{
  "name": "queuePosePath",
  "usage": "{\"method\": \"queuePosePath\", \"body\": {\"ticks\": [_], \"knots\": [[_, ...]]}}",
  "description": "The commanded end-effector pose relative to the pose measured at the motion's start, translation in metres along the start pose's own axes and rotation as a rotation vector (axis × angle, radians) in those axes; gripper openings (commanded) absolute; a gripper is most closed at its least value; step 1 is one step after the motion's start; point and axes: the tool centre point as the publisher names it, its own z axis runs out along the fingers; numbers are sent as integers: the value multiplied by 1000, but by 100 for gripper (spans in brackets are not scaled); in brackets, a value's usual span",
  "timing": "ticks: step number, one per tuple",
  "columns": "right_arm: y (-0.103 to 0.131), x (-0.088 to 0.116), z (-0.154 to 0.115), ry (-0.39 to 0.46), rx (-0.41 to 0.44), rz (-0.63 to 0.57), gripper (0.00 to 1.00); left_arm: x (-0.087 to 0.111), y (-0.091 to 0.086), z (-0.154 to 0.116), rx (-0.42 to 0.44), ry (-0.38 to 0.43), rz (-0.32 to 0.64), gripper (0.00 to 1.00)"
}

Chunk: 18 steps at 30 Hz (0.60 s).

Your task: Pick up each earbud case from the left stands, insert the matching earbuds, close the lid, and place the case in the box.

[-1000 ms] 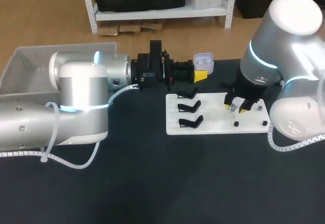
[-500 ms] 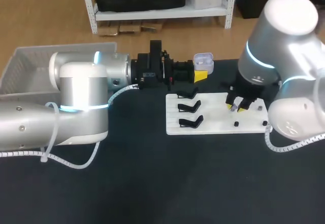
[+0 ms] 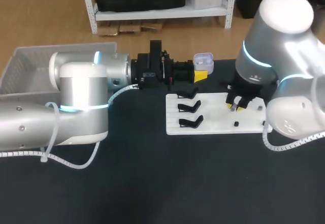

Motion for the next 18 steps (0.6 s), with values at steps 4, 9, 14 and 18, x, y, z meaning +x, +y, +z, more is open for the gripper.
{"method": "queuePosePath", "body": {"ticks": [4, 9, 14, 18], "knots": [[-9, 1, -36, 27, -3, 6, 0, 1, 0, 0, -3, -6, 4, 0], [-13, 0, -69, 65, 17, -48, 0, 1, 0, 0, -3, -6, 4, 0], [-8, -1, -109, 72, 15, -173, 0, 1, 0, 0, -3, -6, 4, 0], [3, 1, -138, 96, 9, -297, 0, 1, 0, 0, -3, -6, 4, 0]]}}
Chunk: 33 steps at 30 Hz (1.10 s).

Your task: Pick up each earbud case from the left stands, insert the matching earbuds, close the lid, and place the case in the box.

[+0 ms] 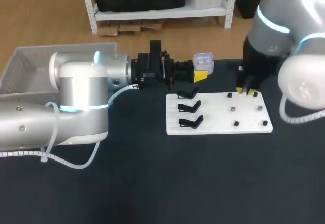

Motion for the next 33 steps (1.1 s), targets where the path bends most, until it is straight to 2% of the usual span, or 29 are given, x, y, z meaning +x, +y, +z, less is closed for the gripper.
{"method": "queuePosePath", "body": {"ticks": [1, 10, 15, 25, 33], "knots": [[9, 3, -49, 41, 24, -99, 0, 1, 0, 0, -3, -6, 4, 0], [55, -4, -102, 17, -18, -275, 0, 1, 0, 0, -3, -6, 4, 0], [79, -8, -117, 8, -38, -354, 0, 1, 0, 0, -3, -6, 4, 0], [112, -10, -108, 41, -13, -458, 0, 1, 0, 0, -3, -6, 4, 0], [121, -8, -93, 73, 13, -478, 0, 1, 0, 0, -3, -6, 4, 0]]}}
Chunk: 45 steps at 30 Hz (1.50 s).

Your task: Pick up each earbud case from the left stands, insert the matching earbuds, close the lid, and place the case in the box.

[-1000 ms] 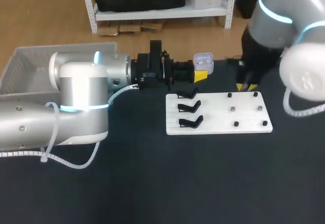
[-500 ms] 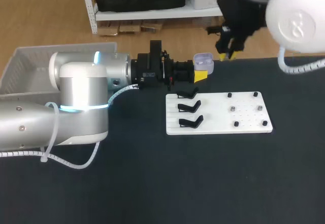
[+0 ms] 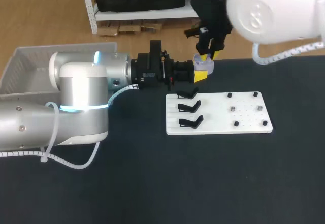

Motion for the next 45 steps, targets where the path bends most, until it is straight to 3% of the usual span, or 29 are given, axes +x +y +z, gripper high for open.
{"method": "queuePosePath", "body": {"ticks": [1, 45], "knots": [[4, -9, 7, 39, 4, 2, 0, 1, 0, 0, -3, -6, 4, 0], [3, -26, 34, 94, 43, 15, 0, 1, 0, 0, -3, -6, 4, 0]]}}
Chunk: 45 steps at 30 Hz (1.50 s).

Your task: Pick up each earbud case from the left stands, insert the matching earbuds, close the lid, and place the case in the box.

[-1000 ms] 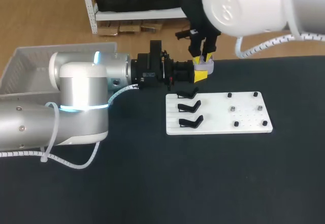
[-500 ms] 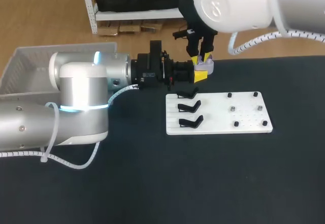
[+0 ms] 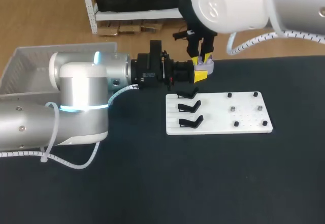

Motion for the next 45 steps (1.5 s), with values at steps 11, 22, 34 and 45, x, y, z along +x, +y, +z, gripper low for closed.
{"method": "queuePosePath", "body": {"ticks": [11, 22, 34, 45], "knots": [[-1, -2, 3, 8, 19, 2, 27, 1, 0, 0, -3, -6, 4, 0], [-1, 1, -6, -17, 17, 4, 30, 1, 0, 0, -3, -6, 4, 0], [-28, -45, -19, -156, 17, 127, 32, 1, 0, 0, -3, -6, 4, 0], [-41, -53, 13, -111, 49, 188, 33, 1, 0, 0, -3, -6, 4, 0]]}}
